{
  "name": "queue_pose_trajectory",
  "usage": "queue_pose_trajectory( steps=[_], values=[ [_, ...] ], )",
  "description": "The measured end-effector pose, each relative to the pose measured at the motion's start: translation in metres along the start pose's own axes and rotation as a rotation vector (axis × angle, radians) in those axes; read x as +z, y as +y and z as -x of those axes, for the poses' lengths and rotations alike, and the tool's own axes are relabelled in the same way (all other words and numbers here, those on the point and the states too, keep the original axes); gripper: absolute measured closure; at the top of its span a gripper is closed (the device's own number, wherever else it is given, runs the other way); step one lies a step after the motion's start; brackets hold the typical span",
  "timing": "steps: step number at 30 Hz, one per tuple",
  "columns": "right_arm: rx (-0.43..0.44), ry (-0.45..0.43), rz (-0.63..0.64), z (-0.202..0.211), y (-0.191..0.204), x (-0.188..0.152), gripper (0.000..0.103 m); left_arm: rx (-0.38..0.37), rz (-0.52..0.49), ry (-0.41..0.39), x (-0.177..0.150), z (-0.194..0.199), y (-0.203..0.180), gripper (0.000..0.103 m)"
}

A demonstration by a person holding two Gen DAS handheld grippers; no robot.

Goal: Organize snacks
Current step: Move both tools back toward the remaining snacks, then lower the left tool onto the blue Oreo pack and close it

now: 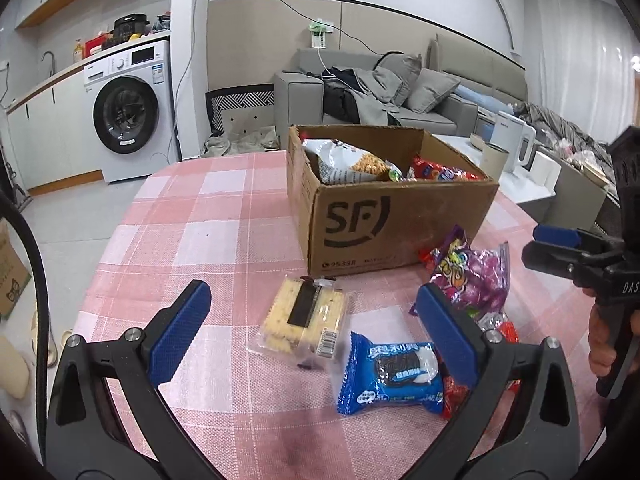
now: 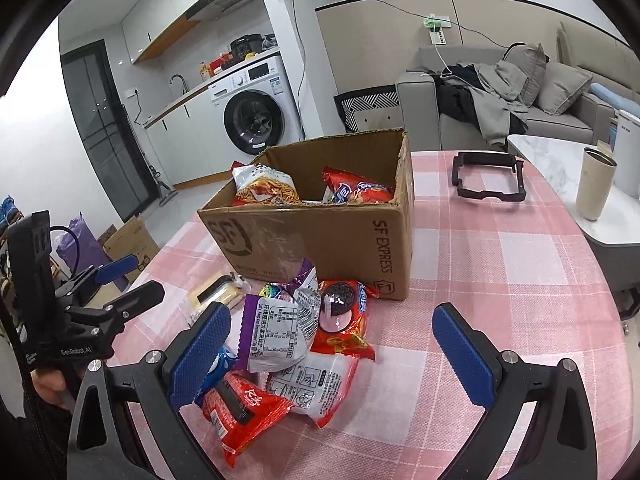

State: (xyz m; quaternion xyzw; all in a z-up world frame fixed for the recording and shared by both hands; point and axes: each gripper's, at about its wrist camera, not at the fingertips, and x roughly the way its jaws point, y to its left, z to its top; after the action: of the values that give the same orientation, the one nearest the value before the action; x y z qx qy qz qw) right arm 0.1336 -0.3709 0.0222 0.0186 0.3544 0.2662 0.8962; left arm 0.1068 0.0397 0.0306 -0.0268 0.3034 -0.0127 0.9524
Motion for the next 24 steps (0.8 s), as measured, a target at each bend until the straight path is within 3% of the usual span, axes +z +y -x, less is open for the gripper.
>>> queue_pose_trajectory(
  steps=[24],
  values=[
    [0.047, 0.065, 0.003, -0.013, 0.011, -0.009, 0.000, -0.053, -0.099, 0.120, -0.024, -0.032, -0.027, 0.000]
  ],
)
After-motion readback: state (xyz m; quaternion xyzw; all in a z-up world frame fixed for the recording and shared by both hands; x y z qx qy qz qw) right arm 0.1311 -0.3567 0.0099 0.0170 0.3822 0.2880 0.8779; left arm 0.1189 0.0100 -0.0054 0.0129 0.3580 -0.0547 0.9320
